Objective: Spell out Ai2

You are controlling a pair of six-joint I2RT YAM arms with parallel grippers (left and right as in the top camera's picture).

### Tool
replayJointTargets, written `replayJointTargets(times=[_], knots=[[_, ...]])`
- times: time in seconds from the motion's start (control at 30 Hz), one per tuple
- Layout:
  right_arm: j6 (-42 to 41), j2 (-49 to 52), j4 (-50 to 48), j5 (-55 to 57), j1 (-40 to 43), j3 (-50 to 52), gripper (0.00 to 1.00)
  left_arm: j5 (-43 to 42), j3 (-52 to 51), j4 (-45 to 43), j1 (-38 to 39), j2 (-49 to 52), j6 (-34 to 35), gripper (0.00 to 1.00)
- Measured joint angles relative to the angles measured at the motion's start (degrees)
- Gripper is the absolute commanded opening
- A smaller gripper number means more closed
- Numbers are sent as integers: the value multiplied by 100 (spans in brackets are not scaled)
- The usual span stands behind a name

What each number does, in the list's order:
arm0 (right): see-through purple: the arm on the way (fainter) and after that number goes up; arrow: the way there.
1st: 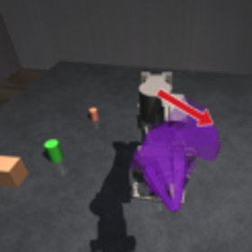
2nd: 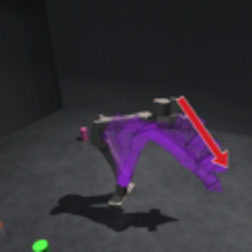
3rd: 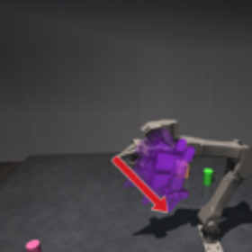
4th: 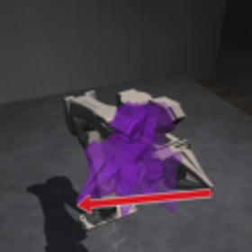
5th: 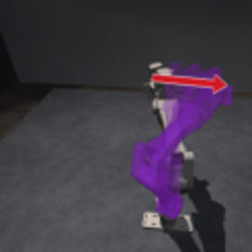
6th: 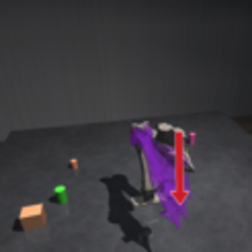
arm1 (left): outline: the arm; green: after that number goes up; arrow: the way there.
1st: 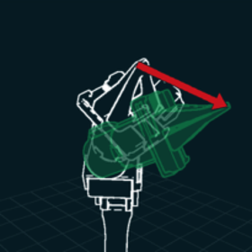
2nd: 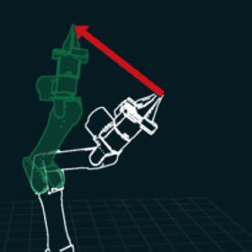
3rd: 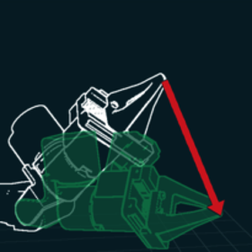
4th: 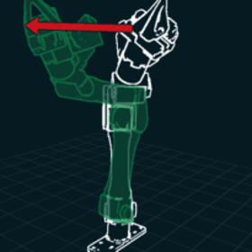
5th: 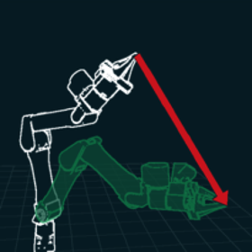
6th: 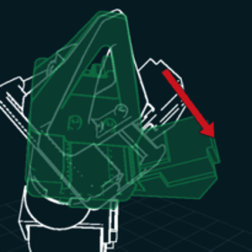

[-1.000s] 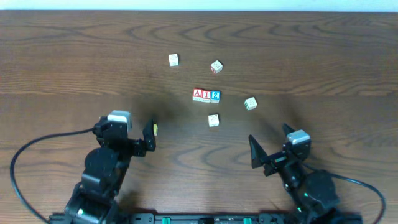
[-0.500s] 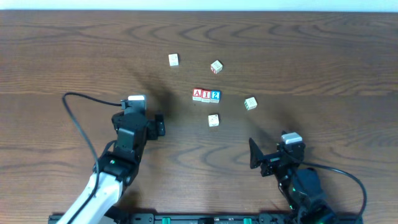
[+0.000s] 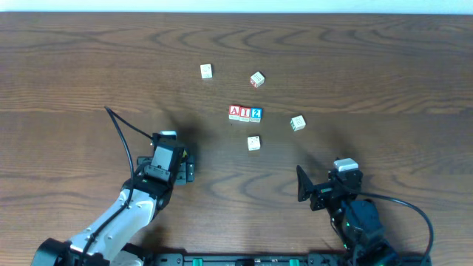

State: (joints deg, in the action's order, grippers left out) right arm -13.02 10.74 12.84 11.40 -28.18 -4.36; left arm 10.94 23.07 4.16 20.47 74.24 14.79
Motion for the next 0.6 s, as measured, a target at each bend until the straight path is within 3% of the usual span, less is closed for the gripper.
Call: replayJointTargets(times=[0.2, 0.6], knots=[[0, -7, 0, 2, 2, 0, 99, 2, -101, 428, 2, -973, 2, 96], [0, -811, 0, 7, 304, 0, 99, 2, -581, 511, 2, -4190, 4, 95]])
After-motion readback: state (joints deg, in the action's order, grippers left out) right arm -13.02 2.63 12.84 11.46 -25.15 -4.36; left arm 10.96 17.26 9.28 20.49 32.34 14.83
